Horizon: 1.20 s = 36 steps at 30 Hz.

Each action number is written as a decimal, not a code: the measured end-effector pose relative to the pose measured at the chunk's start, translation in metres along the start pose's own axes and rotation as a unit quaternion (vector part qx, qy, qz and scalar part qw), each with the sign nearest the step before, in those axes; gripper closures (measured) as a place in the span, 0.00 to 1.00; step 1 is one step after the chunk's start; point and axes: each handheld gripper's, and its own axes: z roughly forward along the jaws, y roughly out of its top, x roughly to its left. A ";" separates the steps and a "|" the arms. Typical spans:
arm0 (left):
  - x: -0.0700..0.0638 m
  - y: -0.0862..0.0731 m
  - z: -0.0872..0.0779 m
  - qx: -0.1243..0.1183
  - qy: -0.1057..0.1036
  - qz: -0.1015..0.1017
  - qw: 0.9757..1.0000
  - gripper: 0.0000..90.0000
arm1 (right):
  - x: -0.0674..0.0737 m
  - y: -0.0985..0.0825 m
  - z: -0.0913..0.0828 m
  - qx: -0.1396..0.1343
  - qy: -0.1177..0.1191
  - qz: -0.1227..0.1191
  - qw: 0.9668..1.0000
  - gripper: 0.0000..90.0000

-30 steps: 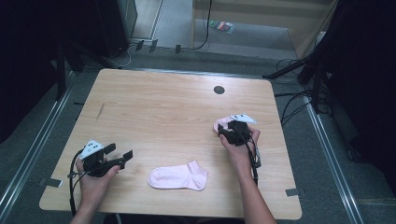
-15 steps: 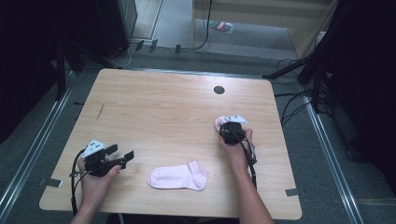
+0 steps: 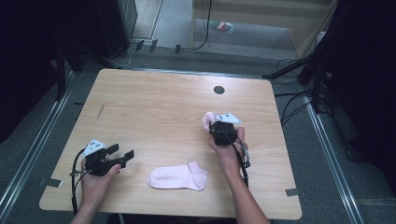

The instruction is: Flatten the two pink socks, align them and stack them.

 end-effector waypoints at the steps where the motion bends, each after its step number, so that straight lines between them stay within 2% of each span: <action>1: -0.001 0.000 0.000 -0.001 0.000 -0.001 1.000 0.27 | 0.006 0.000 -0.001 0.004 0.006 -0.001 1.000 0.89; 2: -0.001 0.000 0.000 -0.002 0.000 -0.001 1.000 0.27 | 0.014 0.000 -0.002 0.008 0.014 -0.004 1.000 0.89; 3: 0.000 0.000 0.000 -0.003 -0.001 -0.001 1.000 0.27 | 0.030 -0.001 -0.003 0.011 0.027 -0.019 0.999 0.89; 4: 0.000 0.000 0.000 -0.005 -0.001 -0.001 1.000 0.27 | 0.030 -0.001 -0.003 0.011 0.027 -0.019 0.999 0.89; 5: -0.001 0.001 0.000 -0.004 -0.002 0.002 1.000 0.27 | 0.045 -0.003 -0.004 0.011 0.041 -0.023 0.999 0.89; 8: -0.002 0.000 0.001 -0.006 0.000 0.004 1.000 0.28 | 0.057 -0.004 -0.003 0.013 0.052 -0.027 0.998 0.89; 9: -0.003 0.000 0.001 -0.006 0.001 0.008 1.000 0.29 | 0.069 -0.004 0.000 0.018 0.059 -0.029 0.998 0.88; 11: -0.003 0.000 0.001 -0.005 0.002 0.011 1.000 0.30 | 0.074 -0.005 0.001 0.022 0.061 -0.028 0.997 0.88; 14: -0.004 0.000 0.002 -0.002 0.000 0.014 1.000 0.33 | 0.091 -0.008 0.008 0.029 0.058 -0.038 0.997 0.88; 16: -0.004 0.000 0.002 -0.001 -0.003 0.013 1.000 0.34 | 0.100 -0.011 0.011 0.036 0.062 -0.035 0.997 0.88; 18: -0.003 0.000 0.002 0.001 -0.003 0.014 1.000 0.34 | 0.111 -0.014 0.017 0.043 0.059 -0.040 0.997 0.84; 19: -0.003 0.000 0.002 0.001 -0.003 0.014 1.000 0.34 | 0.113 -0.015 0.019 0.045 0.064 -0.042 0.996 0.76; 20: -0.003 0.000 0.002 0.000 -0.004 0.013 1.000 0.34 | 0.113 -0.015 0.019 0.045 0.064 -0.042 0.996 0.76; 21: -0.003 0.001 0.002 0.002 -0.002 0.010 1.000 0.34 | 0.115 -0.016 0.023 0.053 0.083 -0.037 0.994 0.58; 23: -0.002 0.001 0.002 0.001 -0.002 0.007 1.000 0.35 | 0.112 -0.016 0.024 0.056 0.097 -0.022 0.993 0.52; 25: -0.002 0.001 0.002 0.001 0.000 0.006 1.000 0.35 | 0.107 -0.014 0.019 0.048 0.097 -0.008 0.994 0.55; 26: -0.002 0.001 0.003 0.003 0.001 0.006 1.000 0.35 | 0.107 -0.014 0.019 0.048 0.097 -0.008 0.994 0.55; 28: -0.002 0.001 0.003 0.003 0.003 0.006 1.000 0.36 | 0.105 -0.013 0.011 0.037 0.112 -0.008 0.993 0.64; 29: -0.002 0.001 0.004 0.005 0.004 0.008 1.000 0.37 | 0.109 -0.013 0.004 0.039 0.128 -0.030 0.991 0.72; 30: -0.002 0.001 0.004 0.005 0.004 0.008 1.000 0.37 | 0.109 -0.013 0.004 0.039 0.128 -0.030 0.991 0.72; 31: -0.003 0.001 0.004 0.006 0.007 0.009 1.000 0.37 | 0.118 -0.018 0.002 0.052 0.133 -0.067 0.987 0.78; 32: -0.003 0.001 0.004 0.006 0.007 0.009 1.000 0.38 | 0.118 -0.018 0.002 0.052 0.133 -0.067 0.987 0.78; 33: -0.003 0.001 0.004 0.007 0.007 0.009 1.000 0.38 | 0.125 -0.024 0.005 0.070 0.134 -0.095 0.984 0.79; 36: -0.003 0.001 0.004 0.007 0.006 0.009 1.000 0.38 | 0.126 -0.030 0.009 0.077 0.140 -0.094 0.983 0.75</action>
